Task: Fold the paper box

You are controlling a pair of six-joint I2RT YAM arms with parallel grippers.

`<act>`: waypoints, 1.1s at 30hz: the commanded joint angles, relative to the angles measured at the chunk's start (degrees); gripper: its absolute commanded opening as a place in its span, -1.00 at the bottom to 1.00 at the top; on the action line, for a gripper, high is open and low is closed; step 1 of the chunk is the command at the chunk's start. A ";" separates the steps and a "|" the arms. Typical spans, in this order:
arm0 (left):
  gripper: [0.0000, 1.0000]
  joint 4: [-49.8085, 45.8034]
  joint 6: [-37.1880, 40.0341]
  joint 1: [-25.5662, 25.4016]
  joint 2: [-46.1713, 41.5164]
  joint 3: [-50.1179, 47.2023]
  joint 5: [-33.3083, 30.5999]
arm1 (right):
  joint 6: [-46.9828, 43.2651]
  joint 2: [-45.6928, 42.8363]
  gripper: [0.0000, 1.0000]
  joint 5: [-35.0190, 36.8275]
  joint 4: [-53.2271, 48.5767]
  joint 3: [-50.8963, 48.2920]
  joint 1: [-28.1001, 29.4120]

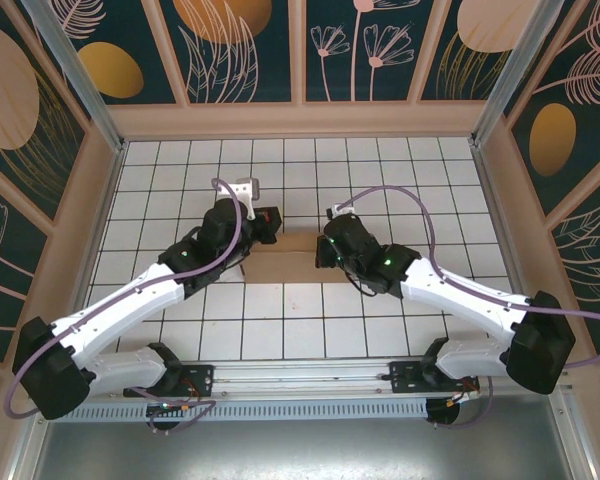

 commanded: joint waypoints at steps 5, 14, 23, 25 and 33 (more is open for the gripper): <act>-1.00 7.60 -7.24 -0.33 2.42 -7.89 4.07 | 4.04 1.01 -1.00 1.36 -3.10 -3.12 1.10; -1.00 7.33 -7.42 -0.24 2.73 -12.16 1.50 | 0.99 -4.57 -0.63 -4.26 -7.86 3.53 -2.80; -1.00 7.19 -7.35 -0.26 2.30 -13.05 2.18 | 0.18 -9.83 0.07 -12.88 -18.17 4.46 -16.79; -1.00 7.08 -7.08 -0.26 2.47 -12.98 2.30 | -0.02 -10.00 0.09 -13.86 -18.44 3.51 -18.26; -1.00 7.28 -6.87 -0.33 2.40 -13.54 2.44 | 0.77 -9.65 0.09 -21.55 -11.57 -1.76 -20.88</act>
